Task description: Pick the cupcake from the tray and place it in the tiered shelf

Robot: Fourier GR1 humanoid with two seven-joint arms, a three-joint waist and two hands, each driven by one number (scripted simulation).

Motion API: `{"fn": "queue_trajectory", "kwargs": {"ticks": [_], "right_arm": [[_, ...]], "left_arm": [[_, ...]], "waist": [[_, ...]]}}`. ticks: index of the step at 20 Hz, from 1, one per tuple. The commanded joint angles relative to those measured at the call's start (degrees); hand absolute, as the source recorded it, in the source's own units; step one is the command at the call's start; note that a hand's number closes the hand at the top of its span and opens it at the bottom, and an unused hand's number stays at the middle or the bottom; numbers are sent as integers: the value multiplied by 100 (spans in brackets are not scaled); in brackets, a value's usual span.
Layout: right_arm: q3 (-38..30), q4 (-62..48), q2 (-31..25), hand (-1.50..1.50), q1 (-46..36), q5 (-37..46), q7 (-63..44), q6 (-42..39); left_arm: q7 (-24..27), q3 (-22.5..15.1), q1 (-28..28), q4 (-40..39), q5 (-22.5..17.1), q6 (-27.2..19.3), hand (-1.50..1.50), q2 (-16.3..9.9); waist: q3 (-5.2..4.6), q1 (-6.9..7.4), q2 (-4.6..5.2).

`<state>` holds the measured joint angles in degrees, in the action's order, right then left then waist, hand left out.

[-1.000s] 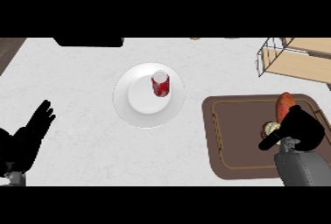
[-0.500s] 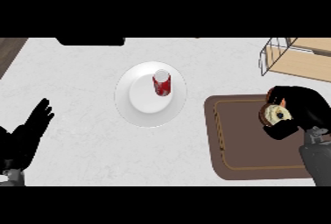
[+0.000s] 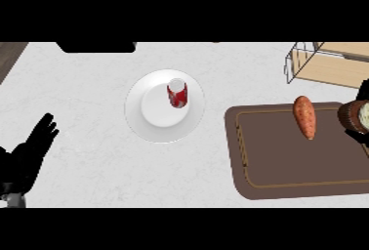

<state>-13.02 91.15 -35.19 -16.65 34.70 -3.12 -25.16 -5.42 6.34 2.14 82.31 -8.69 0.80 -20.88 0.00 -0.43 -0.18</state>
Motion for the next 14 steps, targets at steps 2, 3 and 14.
{"fn": "queue_trajectory", "kwargs": {"ticks": [2,3,14], "right_arm": [[-1225,33,-349,150,-271,-1383,-118,-913],[-1330,433,-80,150,-192,-1645,-498,-965],[-2852,436,-1097,150,-1064,-3535,-1947,-1710]], "left_arm": [[25,85,78,42,-17,63,0,-27],[170,26,250,-24,34,29,0,98],[-204,172,-231,24,30,151,0,19]], "waist": [[-3,-25,-11],[-7,-68,-31],[-3,24,2]]}}
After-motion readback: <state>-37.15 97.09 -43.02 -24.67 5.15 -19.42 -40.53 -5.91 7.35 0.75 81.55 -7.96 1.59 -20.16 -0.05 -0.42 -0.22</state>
